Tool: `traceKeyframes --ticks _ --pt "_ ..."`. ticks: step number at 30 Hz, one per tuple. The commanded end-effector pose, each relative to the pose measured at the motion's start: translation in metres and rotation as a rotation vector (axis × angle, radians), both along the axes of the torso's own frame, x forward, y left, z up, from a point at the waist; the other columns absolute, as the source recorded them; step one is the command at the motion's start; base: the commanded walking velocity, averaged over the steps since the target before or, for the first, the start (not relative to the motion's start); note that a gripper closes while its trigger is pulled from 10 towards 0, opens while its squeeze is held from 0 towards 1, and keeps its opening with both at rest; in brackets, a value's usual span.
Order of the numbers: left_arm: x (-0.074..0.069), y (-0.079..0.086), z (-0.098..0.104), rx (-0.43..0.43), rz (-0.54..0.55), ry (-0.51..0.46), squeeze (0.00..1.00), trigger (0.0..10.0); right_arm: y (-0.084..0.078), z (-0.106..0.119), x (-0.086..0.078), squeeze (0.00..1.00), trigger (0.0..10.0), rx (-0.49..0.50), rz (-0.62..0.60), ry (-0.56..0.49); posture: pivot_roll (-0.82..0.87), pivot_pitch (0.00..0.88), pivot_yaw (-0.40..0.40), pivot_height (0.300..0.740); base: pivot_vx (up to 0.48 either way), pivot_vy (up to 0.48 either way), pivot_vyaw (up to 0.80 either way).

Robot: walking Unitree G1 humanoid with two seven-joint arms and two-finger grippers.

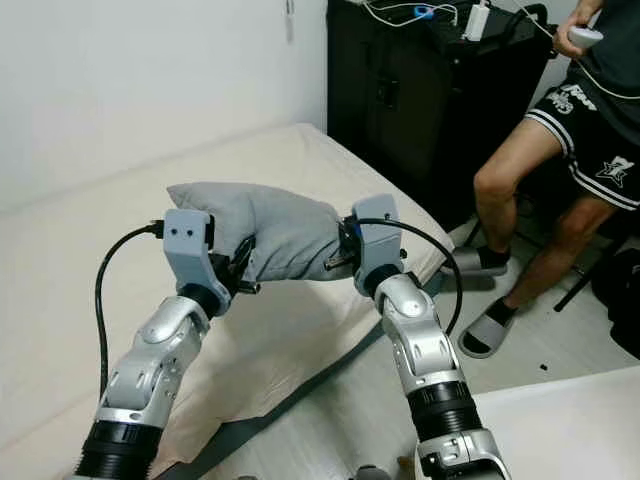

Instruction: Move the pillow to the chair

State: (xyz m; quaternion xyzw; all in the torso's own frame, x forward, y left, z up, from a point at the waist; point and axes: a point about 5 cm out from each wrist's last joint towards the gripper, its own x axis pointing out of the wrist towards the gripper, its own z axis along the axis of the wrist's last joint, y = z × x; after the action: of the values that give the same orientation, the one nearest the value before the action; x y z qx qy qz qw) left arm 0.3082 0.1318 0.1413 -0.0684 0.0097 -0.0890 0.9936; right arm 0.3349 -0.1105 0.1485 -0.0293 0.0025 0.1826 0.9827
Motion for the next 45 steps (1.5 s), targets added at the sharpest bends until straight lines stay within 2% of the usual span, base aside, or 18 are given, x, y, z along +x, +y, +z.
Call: traceKeyframes --ticks 1,9,29,45 --pt "0.0003 0.016 0.0036 0.021 0.081 -0.016 0.0 10.0 -0.0117 0.0018 0.0006 0.0 10.0 0.012 -0.06 -0.009 0.0 0.108 -0.003 0.74 0.0 0.0 0.0" --pt "0.0 0.0169 0.0036 0.017 0.086 -0.016 0.0 10.0 -0.0114 0.0018 0.0006 0.0 10.0 0.012 -0.061 -0.01 0.0 0.108 -0.001 0.74 0.0 0.0 0.0" --pt "0.0 0.0168 0.004 0.013 0.085 -0.019 0.0 10.0 -0.0119 0.0021 0.0008 0.0 10.0 0.011 -0.06 -0.011 0.0 0.106 -0.003 0.74 -0.317 0.0 0.0" --pt "0.0017 0.0162 0.0062 0.024 0.073 -0.028 0.0 10.0 -0.0112 0.0019 0.0011 0.0 10.0 0.015 -0.062 -0.013 0.01 0.096 0.003 0.74 0.0 0.0 0.0"
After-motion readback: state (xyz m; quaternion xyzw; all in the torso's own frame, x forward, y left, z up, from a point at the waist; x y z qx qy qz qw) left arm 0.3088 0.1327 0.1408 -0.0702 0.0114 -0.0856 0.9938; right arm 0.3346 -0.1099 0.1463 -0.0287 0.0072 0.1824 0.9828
